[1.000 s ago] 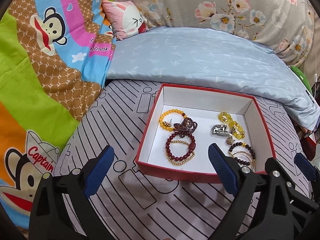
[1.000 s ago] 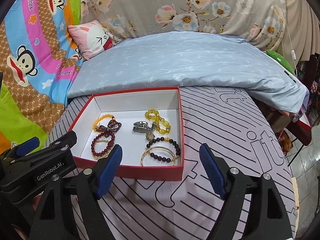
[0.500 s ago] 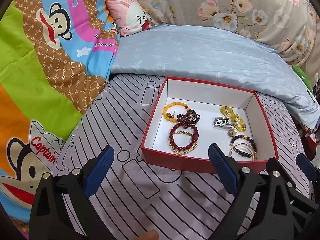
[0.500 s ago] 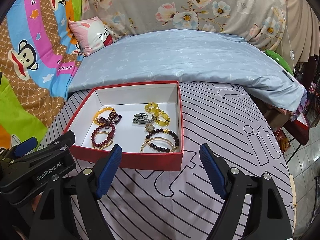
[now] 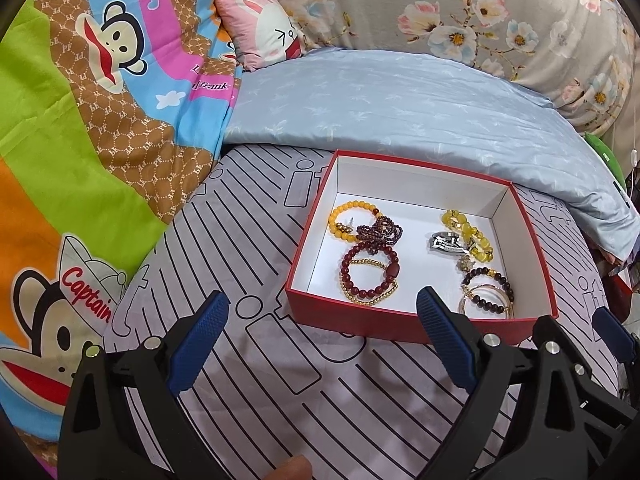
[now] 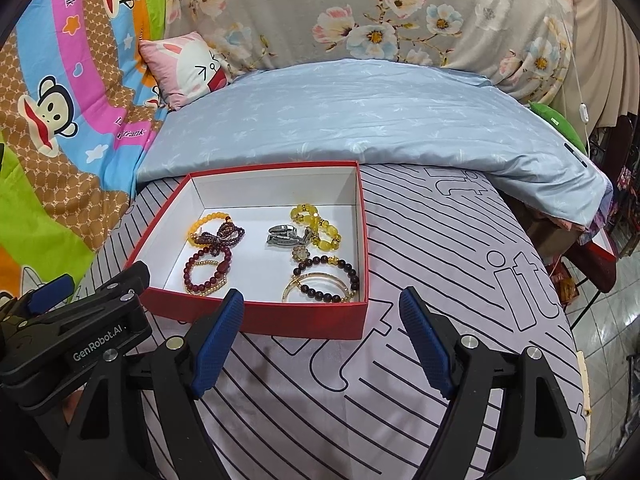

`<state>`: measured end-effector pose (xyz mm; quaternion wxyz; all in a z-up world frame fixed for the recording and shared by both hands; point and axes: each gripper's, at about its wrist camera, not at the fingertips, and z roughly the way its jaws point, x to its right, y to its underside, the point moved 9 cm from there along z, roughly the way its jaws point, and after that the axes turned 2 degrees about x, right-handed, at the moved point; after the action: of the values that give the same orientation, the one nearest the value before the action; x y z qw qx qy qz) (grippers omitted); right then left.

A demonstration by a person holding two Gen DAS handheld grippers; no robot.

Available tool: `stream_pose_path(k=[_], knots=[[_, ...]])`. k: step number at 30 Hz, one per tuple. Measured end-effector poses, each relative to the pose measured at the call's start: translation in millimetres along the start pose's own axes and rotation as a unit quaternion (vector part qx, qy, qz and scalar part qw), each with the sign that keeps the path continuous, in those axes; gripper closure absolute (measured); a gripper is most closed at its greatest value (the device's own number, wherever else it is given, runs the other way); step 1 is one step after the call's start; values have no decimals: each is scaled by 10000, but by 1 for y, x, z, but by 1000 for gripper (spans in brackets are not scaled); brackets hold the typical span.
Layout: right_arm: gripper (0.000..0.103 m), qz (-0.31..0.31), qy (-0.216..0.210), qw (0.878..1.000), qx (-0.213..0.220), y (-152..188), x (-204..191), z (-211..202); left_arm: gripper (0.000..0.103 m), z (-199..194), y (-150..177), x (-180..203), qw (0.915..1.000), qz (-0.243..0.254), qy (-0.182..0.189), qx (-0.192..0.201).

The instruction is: Organize jewelry

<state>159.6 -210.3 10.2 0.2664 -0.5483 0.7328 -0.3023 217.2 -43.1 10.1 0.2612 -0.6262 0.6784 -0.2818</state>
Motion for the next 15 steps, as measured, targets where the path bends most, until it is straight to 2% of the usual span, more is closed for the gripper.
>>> stream_pose_path(k=[15], knots=[[26,-45,12,10000,-27,3,-1,0,12,3,3,-4,10000,21,-32,-21]])
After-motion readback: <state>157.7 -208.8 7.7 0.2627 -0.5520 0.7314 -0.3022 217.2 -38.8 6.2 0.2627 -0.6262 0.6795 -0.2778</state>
